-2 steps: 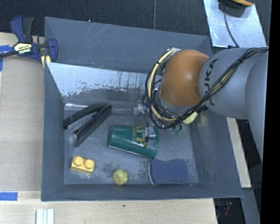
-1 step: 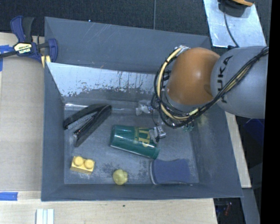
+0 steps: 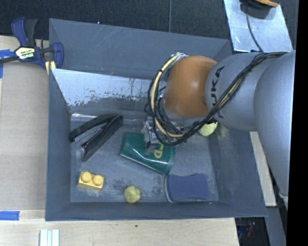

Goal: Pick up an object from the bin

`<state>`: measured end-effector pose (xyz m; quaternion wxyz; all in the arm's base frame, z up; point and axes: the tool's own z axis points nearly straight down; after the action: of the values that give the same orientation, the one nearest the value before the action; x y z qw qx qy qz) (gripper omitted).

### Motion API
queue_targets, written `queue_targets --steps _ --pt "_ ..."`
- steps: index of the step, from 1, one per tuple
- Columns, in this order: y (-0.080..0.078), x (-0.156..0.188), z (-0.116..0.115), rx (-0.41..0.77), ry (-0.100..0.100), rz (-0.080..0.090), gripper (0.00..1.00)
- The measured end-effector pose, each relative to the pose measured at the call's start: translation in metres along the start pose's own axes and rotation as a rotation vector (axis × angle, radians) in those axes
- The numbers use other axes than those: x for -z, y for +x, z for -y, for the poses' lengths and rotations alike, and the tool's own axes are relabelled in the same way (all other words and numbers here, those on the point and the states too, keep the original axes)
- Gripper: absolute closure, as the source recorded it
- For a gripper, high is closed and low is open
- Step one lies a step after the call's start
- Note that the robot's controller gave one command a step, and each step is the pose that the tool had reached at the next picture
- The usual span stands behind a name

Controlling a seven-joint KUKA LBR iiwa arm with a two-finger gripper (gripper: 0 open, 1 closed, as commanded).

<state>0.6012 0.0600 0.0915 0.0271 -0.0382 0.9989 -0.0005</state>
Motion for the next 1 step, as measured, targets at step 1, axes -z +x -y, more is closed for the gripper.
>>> queue_targets --steps 1 --pt "-0.0002 -0.0001 0.0001 0.000 0.000 0.000 1.00"
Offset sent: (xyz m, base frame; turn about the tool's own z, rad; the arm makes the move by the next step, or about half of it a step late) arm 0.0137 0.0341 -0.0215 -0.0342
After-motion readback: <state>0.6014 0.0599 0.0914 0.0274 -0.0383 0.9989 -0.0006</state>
